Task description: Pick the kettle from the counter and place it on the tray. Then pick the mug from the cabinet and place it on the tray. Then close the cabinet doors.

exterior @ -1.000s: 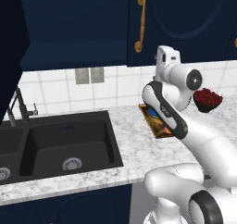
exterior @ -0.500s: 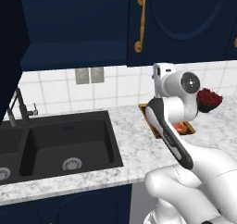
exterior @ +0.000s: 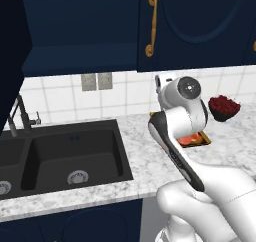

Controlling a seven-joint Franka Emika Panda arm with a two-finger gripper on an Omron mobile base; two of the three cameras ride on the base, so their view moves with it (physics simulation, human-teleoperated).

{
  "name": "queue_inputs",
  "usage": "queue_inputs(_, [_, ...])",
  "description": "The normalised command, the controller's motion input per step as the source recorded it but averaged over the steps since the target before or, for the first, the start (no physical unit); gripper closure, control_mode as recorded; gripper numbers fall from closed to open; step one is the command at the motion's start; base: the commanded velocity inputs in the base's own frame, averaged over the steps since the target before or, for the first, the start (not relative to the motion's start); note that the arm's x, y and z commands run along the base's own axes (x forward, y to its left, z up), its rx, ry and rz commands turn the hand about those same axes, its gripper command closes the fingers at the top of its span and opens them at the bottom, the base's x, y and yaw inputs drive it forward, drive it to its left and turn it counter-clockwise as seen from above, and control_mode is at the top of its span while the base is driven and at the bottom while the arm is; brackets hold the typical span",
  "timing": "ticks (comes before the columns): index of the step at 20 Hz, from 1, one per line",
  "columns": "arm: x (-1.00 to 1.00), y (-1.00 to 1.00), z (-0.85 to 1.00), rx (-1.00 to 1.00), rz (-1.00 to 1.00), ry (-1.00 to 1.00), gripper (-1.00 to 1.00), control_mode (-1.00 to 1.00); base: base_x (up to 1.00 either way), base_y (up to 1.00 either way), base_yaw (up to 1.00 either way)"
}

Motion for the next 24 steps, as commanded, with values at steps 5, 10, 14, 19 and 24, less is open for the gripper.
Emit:
queue_inputs(5, [-0.16,0.15,-0.09,-0.10,0.00,0.01,-1.00,-1.00,0.00,0.00,0.00])
queue_inputs(10, [-0.02,0.22,-0.07,-0.12,0.00,0.02,-1.00,-1.00,0.00,0.00,0.00])
queue_inputs(14, [-0.12,0.26,-0.04,-0.13,0.00,0.00,-1.00,-1.00,0.00,0.00,0.00])
queue_inputs(19, [-0.39,0.37,-0.05,-0.15,0.04,-0.13,-1.00,-1.00,0.00,0.00,0.00])
queue_inputs(24, [-0.29,0.86,0.00,-0.27,-0.07,-0.12,-1.00,-1.00,0.00,0.00,0.00])
